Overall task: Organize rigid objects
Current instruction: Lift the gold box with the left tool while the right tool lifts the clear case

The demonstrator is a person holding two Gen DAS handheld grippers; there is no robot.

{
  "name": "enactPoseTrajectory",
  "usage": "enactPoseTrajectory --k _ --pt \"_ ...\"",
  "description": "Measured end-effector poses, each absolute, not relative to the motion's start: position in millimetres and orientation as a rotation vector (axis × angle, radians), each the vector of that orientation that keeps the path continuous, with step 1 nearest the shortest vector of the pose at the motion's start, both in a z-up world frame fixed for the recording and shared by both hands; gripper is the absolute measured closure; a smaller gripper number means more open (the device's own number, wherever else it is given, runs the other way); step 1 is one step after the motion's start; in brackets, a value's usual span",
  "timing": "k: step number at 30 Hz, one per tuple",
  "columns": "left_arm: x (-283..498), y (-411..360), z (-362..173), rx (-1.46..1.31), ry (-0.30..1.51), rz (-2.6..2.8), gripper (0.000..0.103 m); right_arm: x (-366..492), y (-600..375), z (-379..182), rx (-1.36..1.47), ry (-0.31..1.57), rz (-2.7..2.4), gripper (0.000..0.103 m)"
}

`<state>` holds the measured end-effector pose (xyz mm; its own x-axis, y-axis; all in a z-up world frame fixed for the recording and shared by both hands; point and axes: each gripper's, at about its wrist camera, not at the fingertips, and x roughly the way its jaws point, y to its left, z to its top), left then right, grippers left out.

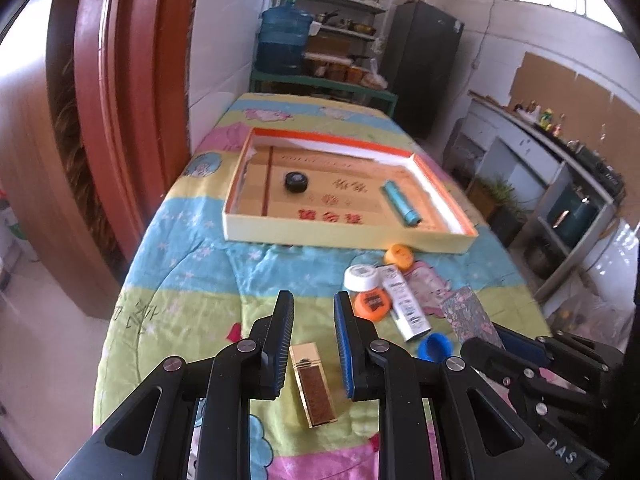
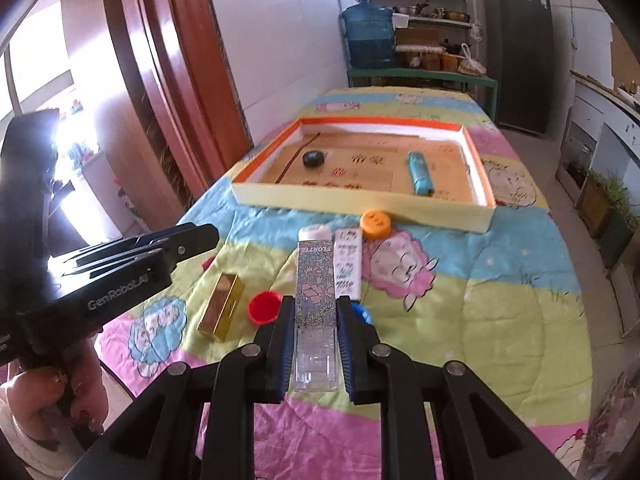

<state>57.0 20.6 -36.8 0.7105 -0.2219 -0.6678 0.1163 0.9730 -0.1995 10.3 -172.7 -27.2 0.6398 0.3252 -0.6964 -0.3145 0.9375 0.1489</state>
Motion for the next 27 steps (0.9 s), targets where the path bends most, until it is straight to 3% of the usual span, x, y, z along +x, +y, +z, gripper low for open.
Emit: enactPoseTrajectory --k 11,20,27 --pt "62.1 17.2 -20.6 -0.103 0.757 -0.273 0.082 14.6 -188.0 -14.4 0.043 0.756 0.357 0.083" --pt "47.2 6.7 -75.9 -0.08 0.897 -0.244 0.081 12.8 -196.5 -41.0 0.094 0.818 0.367 0.083" --pt "47.8 7.5 -91.1 -0.083 0.894 -0.128 0.077 6.7 -198.0 -43.8 0.103 0.82 0.375 0.083"
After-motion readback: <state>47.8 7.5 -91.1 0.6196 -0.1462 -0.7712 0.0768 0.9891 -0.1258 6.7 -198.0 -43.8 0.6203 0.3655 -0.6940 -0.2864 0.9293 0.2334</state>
